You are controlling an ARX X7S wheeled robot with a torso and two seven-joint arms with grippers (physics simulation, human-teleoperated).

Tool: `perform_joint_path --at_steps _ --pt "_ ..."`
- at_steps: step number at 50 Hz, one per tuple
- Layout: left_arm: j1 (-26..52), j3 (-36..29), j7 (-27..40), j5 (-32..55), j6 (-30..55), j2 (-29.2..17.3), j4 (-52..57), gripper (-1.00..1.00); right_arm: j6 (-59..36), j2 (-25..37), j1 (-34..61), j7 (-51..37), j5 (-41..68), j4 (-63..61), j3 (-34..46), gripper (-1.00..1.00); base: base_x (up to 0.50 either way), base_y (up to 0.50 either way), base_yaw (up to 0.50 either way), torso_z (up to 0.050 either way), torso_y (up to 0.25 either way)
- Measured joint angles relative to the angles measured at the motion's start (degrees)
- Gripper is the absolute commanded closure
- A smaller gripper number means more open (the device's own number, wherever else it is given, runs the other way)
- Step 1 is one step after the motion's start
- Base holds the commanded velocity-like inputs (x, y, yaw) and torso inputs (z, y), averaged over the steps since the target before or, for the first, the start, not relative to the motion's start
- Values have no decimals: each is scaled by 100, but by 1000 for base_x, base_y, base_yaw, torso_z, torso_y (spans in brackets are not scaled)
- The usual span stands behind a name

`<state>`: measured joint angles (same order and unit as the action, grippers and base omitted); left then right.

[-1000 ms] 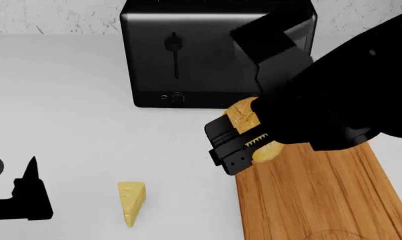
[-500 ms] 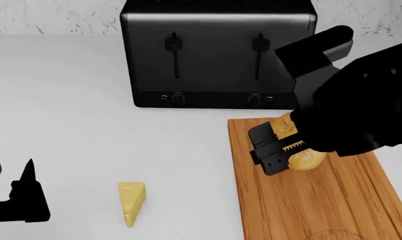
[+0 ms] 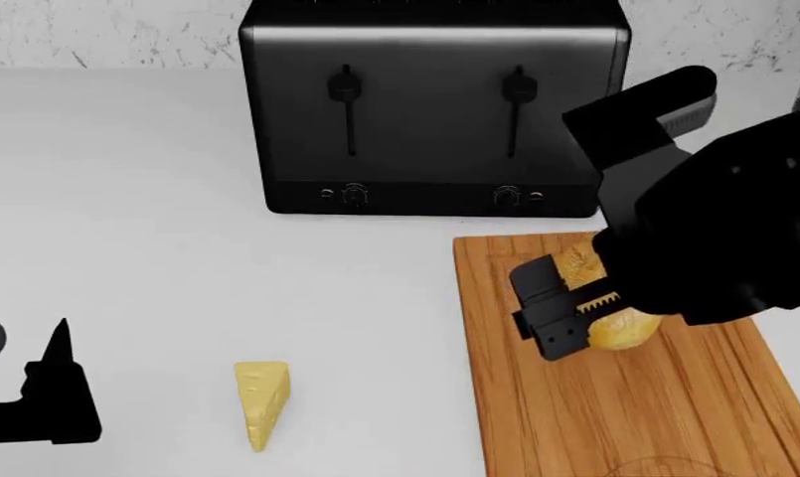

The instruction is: Place the bread and cheese on the cutting board.

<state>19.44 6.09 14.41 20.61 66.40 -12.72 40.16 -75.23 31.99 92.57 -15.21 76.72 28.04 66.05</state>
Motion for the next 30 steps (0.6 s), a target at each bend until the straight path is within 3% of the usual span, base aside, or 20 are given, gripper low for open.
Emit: perform_joint_path --at_steps 30 --pt "72 28 108 157 173 -22 134 -100 -233 123 526 -245 354 -482 -290 -100 0 0 0 0 0"
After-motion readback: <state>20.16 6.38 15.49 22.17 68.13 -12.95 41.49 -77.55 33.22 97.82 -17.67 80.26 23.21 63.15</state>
